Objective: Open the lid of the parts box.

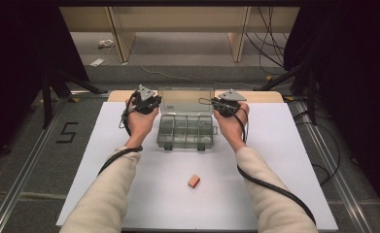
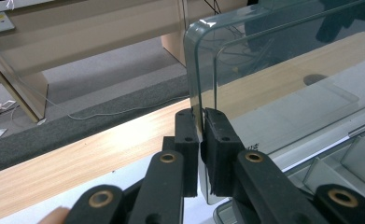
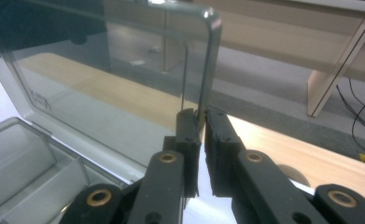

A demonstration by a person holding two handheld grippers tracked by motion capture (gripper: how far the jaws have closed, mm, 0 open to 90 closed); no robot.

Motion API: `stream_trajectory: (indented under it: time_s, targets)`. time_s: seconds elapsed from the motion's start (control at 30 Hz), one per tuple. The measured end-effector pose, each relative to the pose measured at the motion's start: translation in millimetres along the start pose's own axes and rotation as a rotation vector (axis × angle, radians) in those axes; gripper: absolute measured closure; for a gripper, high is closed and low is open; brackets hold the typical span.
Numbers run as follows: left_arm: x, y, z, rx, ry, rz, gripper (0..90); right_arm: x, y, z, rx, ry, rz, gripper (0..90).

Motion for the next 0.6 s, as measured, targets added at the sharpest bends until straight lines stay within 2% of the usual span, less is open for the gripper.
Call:
stream_trajectory:
  time_s: [0.6]
  targets:
    - [10.3, -1.0, 11.0, 0.006, -0.051, -0.010, 83.2, 10.8, -3.2, 16.9, 0.024, -0.045, -0.002, 84.9]
Point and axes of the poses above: each handheld gripper's, and its own axes: x roughly forward along the jaws, z roughly out of its underside, y roughly to its right, the point moved 7 cm from there along x, roughly forward along the jaws, and after that the axes turned 10 degrees about -x, right-handed, at the moved point
